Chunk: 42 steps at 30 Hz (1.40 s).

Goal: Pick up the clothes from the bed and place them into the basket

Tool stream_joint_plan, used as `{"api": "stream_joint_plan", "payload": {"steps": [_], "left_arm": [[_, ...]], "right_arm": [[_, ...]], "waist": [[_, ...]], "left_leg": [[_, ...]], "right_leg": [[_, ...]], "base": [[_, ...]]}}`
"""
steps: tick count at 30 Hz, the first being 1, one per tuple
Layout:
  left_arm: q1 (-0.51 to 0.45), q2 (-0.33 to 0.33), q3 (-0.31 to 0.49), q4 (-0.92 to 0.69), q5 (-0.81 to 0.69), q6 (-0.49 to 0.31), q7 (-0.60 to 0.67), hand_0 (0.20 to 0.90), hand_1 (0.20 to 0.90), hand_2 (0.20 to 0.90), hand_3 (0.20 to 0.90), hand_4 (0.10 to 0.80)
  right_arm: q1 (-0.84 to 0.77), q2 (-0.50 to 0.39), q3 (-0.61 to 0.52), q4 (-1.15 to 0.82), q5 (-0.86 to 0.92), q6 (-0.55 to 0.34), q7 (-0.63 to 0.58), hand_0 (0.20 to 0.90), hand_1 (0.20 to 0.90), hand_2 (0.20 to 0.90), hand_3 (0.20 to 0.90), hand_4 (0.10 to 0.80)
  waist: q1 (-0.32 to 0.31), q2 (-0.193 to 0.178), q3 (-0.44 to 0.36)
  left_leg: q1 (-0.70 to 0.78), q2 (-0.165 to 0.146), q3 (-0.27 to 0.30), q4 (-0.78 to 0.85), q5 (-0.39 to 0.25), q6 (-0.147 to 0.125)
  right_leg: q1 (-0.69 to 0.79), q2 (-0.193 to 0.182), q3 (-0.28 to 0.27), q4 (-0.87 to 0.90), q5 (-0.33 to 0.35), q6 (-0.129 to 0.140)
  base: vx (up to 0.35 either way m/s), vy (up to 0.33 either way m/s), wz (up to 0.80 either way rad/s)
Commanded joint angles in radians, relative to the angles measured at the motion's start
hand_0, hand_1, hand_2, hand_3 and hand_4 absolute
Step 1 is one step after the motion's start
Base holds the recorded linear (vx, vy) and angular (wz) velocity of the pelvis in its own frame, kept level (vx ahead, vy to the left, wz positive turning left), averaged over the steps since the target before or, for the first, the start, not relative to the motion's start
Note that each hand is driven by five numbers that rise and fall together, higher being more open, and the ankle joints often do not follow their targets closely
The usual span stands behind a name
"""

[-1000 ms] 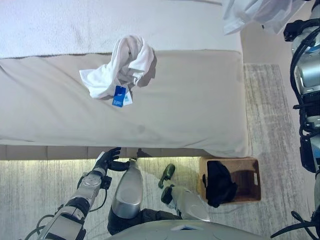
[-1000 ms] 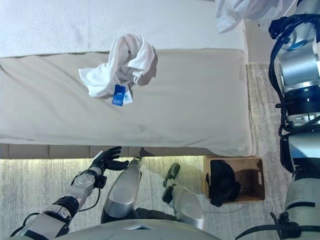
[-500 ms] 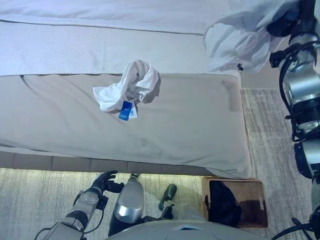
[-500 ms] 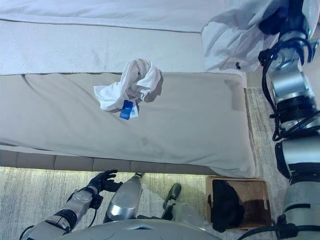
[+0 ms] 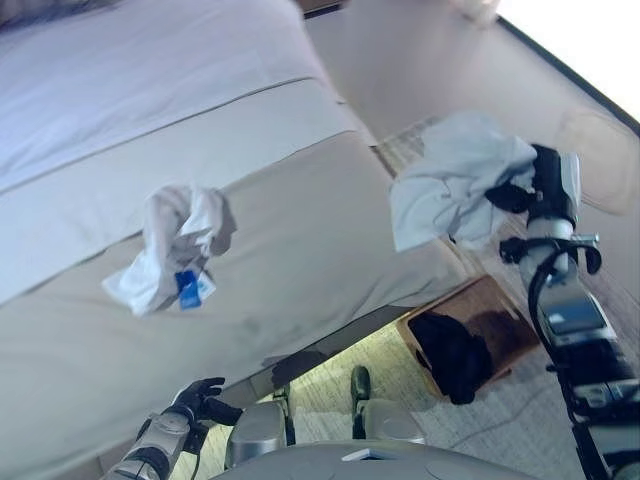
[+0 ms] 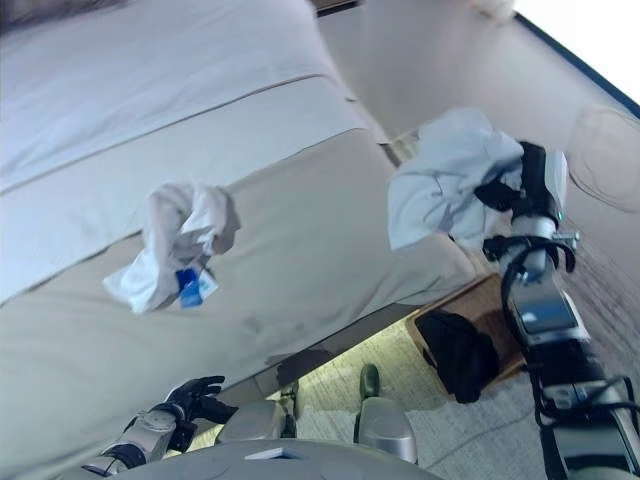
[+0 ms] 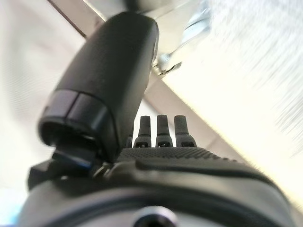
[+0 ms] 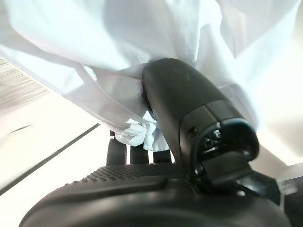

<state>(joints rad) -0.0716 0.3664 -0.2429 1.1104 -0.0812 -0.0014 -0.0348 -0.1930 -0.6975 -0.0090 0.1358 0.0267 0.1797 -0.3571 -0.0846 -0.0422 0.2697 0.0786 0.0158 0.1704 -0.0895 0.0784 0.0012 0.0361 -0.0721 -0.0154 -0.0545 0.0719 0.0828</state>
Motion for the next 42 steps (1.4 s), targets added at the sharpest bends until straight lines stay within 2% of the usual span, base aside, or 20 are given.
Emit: {"api": "stream_joint_plan", "payload": {"steps": [1,7,15,19,22,23,27,28,29,30,31,32,36,39,42], "left_arm": [[-0.058,0.000,-0.009,0.002,-0.009,-0.028,-0.002,0.900,0.900,0.900,0.900,0.800],[-0.087,0.010,-0.058,-0.089,0.023,-0.038,-0.005,0.900,0.900,0.900,0.900,0.800],[-0.223,-0.001,-0.129,-0.088,-0.042,-0.036,0.037,0.900,0.900,0.900,0.900,0.800],[-0.273,0.000,-0.153,-0.077,-0.108,-0.088,0.059,0.900,0.900,0.900,0.900,0.800],[-0.290,0.009,-0.152,-0.093,-0.140,-0.104,0.061,0.900,0.900,0.900,0.900,0.800],[-0.289,0.023,-0.148,-0.126,-0.162,-0.115,0.059,0.900,0.900,0.900,0.900,0.800],[-0.254,0.052,-0.132,-0.213,-0.215,-0.140,0.053,0.900,0.900,0.900,0.900,0.800],[-0.253,0.053,-0.131,-0.217,-0.218,-0.141,0.053,0.900,0.900,0.900,0.900,0.800],[-0.243,0.060,-0.128,-0.235,-0.224,-0.147,0.050,0.900,0.900,0.900,0.900,0.800],[-0.235,0.065,-0.126,-0.248,-0.229,-0.149,0.047,0.900,0.900,0.900,0.900,0.800],[-0.224,0.069,-0.123,-0.262,-0.230,-0.152,0.042,0.900,0.900,0.900,0.900,0.800],[-0.219,0.074,-0.123,-0.272,-0.228,-0.150,0.038,0.900,0.900,0.900,0.900,0.800],[-0.201,0.101,-0.127,-0.307,-0.231,-0.141,0.031,0.900,0.900,0.900,0.900,0.800],[-0.195,0.135,-0.117,-0.331,-0.239,-0.131,0.018,0.900,0.900,0.900,0.900,0.800],[-0.198,0.155,-0.119,-0.334,-0.240,-0.135,0.007,0.900,0.900,0.900,0.900,0.800]], "right_arm": [[-0.075,-0.108,-0.079,-0.048,-0.054,-0.113,0.014,0.300,0.300,0.300,0.200,0.100],[-0.091,-0.115,-0.053,0.058,-0.089,-0.047,0.035,0.300,0.300,0.300,0.200,0.100],[-0.362,-0.145,0.087,0.338,-0.045,-0.015,-0.017,0.300,0.300,0.300,0.200,0.100],[-0.529,-0.185,0.175,0.489,-0.028,-0.013,-0.071,0.300,0.300,0.300,0.200,0.100],[-0.594,-0.202,0.213,0.538,-0.019,0.006,-0.098,0.300,0.300,0.300,0.200,0.100],[-0.638,-0.213,0.233,0.570,-0.002,0.013,-0.124,0.300,0.300,0.300,0.200,0.100],[-0.714,-0.248,0.253,0.613,0.029,0.036,-0.174,0.300,0.300,0.300,0.200,0.100],[-0.720,-0.250,0.254,0.616,0.037,0.037,-0.179,0.300,0.300,0.300,0.200,0.100],[-0.732,-0.254,0.251,0.634,0.069,0.038,-0.204,0.300,0.300,0.300,0.200,0.100],[-0.740,-0.258,0.243,0.645,0.092,0.048,-0.213,0.324,0.324,0.324,0.227,0.127],[-0.754,-0.260,0.235,0.664,0.094,0.071,-0.216,0.768,0.768,0.768,0.746,0.646],[-0.768,-0.261,0.236,0.693,0.091,0.100,-0.210,0.900,0.900,0.900,0.900,0.800],[-0.801,-0.290,0.275,0.800,0.095,0.160,-0.187,0.900,0.900,0.900,0.900,0.800],[-0.766,-0.314,0.264,0.825,0.097,0.193,-0.168,0.900,0.900,0.900,0.900,0.800],[-0.749,-0.328,0.248,0.896,0.086,0.184,-0.148,0.900,0.900,0.900,0.900,0.800]], "waist": [[-0.017,0.005,-0.117],[-0.043,0.020,-0.083],[-0.033,0.070,0.074],[-0.021,0.124,0.181],[-0.019,0.152,0.222],[-0.014,0.173,0.250],[0.003,0.215,0.250],[0.004,0.217,0.250],[0.011,0.224,0.250],[0.015,0.229,0.250],[0.021,0.234,0.250],[0.029,0.237,0.250],[0.059,0.244,0.250],[0.070,0.240,0.250],[0.080,0.237,0.250]], "left_leg": [[0.005,-0.009,-0.033,0.002,-0.111,0.035],[-0.008,0.001,0.009,0.008,-0.110,0.033],[-0.148,-0.005,0.001,0.085,-0.094,0.015],[-0.296,-0.010,-0.018,0.197,-0.082,-0.004],[-0.375,-0.016,-0.031,0.261,-0.084,-0.010],[-0.431,-0.023,-0.038,0.309,-0.087,-0.011],[-0.573,-0.030,-0.042,0.402,-0.102,-0.011],[-0.584,-0.029,-0.042,0.407,-0.101,-0.011],[-0.618,-0.028,-0.053,0.434,-0.125,-0.019],[-0.643,-0.027,-0.057,0.447,-0.125,-0.019],[-0.668,-0.026,-0.062,0.459,-0.126,-0.019],[-0.690,-0.023,-0.066,0.462,-0.122,-0.018],[-0.738,-0.018,-0.082,0.434,-0.086,-0.018],[-0.754,-0.019,-0.095,0.417,-0.067,-0.018],[-0.758,-0.023,-0.107,0.414,-0.063,-0.017]], "right_leg": [[-0.042,0.016,-0.025,0.137,-0.084,-0.007],[-0.091,0.017,0.005,0.148,-0.075,-0.003],[-0.217,0.000,-0.008,0.196,-0.073,-0.014],[-0.346,-0.018,-0.026,0.285,-0.091,-0.036],[-0.429,-0.025,-0.035,0.365,-0.121,-0.050],[-0.491,-0.023,-0.035,0.425,-0.144,-0.064],[-0.640,-0.012,-0.050,0.528,-0.190,-0.101],[-0.651,-0.011,-0.052,0.534,-0.192,-0.103],[-0.682,-0.009,-0.052,0.577,-0.233,-0.104],[-0.707,-0.007,-0.054,0.595,-0.238,-0.108],[-0.734,-0.005,-0.055,0.613,-0.246,-0.110],[-0.755,-0.005,-0.060,0.624,-0.249,-0.112],[-0.802,0.004,-0.074,0.635,-0.245,-0.117],[-0.816,0.005,-0.085,0.641,-0.242,-0.116],[-0.818,0.002,-0.095,0.641,-0.238,-0.114]], "base": [[-0.086,-0.092,-0.50],[-0.106,-0.094,-0.46],[-0.212,-0.073,-0.20],[-0.199,-0.069,0.01],[-0.098,-0.092,0.04],[-0.044,-0.115,0.04],[-0.006,-0.118,0.21],[0.064,-0.131,0.34],[0.090,-0.120,0.24],[0.102,-0.138,0.26],[0.039,-0.107,0.23],[0.045,-0.111,0.21],[0.038,-0.121,0.11],[0.034,-0.095,0.24],[0.015,-0.051,0.13]]}}
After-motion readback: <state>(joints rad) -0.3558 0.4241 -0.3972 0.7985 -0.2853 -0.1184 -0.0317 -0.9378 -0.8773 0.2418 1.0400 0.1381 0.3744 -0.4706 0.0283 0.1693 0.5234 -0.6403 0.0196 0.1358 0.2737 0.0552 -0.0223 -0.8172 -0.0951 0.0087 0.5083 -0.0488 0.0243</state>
